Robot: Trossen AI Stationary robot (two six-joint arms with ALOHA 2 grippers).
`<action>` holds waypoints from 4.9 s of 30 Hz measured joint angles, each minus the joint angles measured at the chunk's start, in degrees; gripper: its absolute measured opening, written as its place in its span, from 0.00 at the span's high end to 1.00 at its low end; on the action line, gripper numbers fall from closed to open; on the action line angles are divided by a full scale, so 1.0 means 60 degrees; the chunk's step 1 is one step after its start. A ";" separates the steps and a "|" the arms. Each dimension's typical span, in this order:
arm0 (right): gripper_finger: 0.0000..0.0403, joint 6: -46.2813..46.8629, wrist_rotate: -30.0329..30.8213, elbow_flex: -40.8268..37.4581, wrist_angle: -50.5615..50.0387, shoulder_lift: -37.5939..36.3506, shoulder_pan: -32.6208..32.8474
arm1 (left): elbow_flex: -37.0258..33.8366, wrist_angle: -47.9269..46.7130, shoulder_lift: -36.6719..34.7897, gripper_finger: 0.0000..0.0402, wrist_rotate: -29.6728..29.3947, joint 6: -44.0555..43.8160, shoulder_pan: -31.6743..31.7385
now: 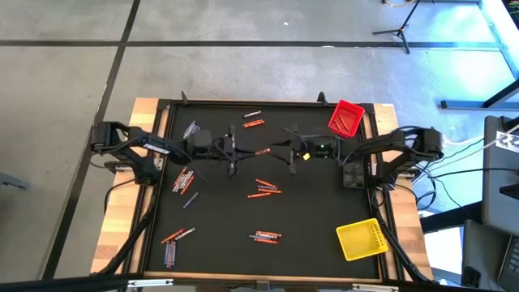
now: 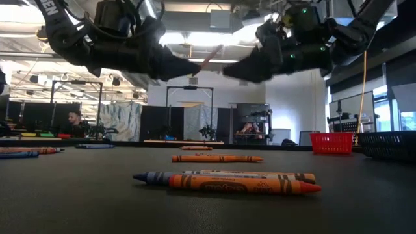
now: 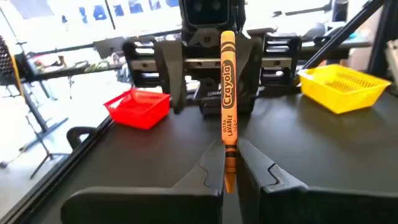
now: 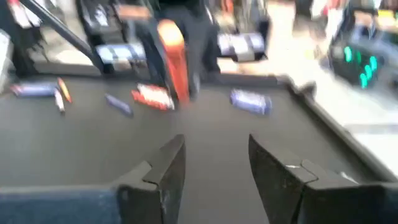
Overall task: Sort crayons
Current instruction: Put the orange crayon into the red bin
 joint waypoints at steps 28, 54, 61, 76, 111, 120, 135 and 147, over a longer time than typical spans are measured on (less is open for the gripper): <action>0.90 -0.0991 0.0577 0.0695 0.1032 0.0585 0.1007 | 0.0061 0.0087 0.0004 0.98 -0.0132 0.0231 -0.0420; 0.94 -0.2279 0.8425 0.1179 -0.7422 -0.3058 0.0092 | 0.0075 -0.1097 0.0000 0.68 -0.3013 0.0210 -0.0479; 0.96 -0.1473 0.8459 0.1489 -1.0755 -0.3872 -0.1477 | 0.0075 -0.1115 0.0000 0.67 -0.3001 0.0212 -0.0479; 0.94 -0.0669 0.6436 0.1486 -1.1890 -0.3086 -0.5348 | 0.0075 -0.1119 0.0000 0.67 -0.2987 0.0213 -0.0479; 0.59 0.0227 0.4407 0.1941 -1.2419 -0.2975 -0.5526 | 0.0072 -0.1115 0.0000 0.67 -0.3016 0.0224 -0.0438; 0.59 0.0252 0.3580 0.1903 -1.0703 -0.3761 -0.3528 | 0.0064 -0.0667 -0.0007 0.67 -0.3107 0.0705 -0.0340; 0.59 -0.0607 0.1982 -0.0839 -0.2095 -0.3732 -0.1106 | 0.0072 -0.1207 -0.0007 0.67 -0.4205 -0.0141 -0.0245; 0.59 -0.0032 0.0945 -0.0849 -0.1875 -0.3768 -0.0104 | 0.2640 -0.7366 0.0204 0.67 -0.2928 -0.0415 0.1721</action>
